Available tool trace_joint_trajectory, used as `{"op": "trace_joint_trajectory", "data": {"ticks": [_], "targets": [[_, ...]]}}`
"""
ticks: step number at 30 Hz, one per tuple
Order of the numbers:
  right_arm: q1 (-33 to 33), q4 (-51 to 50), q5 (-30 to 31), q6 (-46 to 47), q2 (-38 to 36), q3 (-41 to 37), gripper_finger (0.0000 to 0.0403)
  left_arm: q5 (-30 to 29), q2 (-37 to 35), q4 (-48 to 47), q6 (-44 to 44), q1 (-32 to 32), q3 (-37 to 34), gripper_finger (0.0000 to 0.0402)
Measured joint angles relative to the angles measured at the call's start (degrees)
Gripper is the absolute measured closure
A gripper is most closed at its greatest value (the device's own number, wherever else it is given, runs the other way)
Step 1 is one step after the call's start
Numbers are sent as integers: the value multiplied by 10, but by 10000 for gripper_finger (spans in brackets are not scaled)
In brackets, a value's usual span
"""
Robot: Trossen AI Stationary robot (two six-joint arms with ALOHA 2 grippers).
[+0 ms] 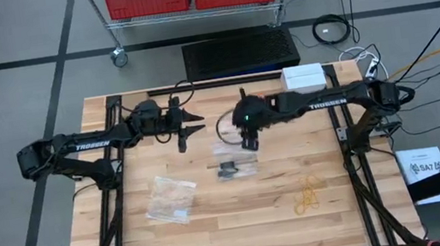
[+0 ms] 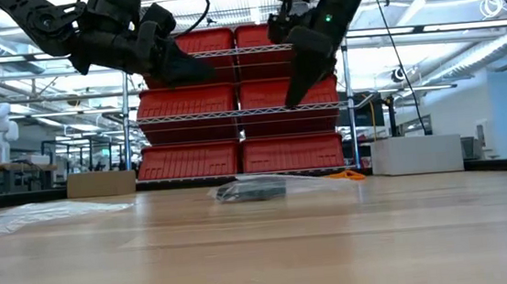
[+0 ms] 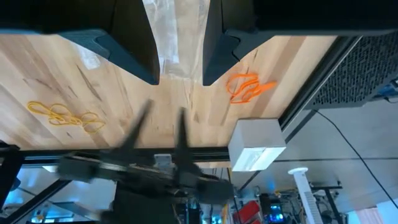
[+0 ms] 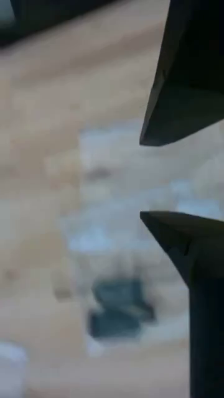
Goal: Sort rubber bands
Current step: Open the top transparent zip bag
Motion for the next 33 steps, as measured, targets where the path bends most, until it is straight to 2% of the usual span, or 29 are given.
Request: {"op": "trace_joint_trajectory", "data": {"ticks": [6, 11, 13, 21, 29, 33], "targets": [[60, 1, 13, 35, 56, 0, 205, 0, 0, 1, 0, 0, 0, 272], [87, 10, 120, 39, 117, 0, 229, 0, 0, 0, 0, 0, 0, 272], [89, 15, 138, 41, 134, 0, 245, 0, 0, 0, 0, 0, 0, 272], [89, 37, 122, 43, 160, 0, 287, 0, 0, 0, 0, 0, 0, 272], [93, 36, 119, 68, 142, 0, 270, 0, 0, -1, 1, 0, 0, 272], [93, 41, 93, 78, 138, 0, 257, 0, 0, -1, 1, 0, 0, 272]]}}
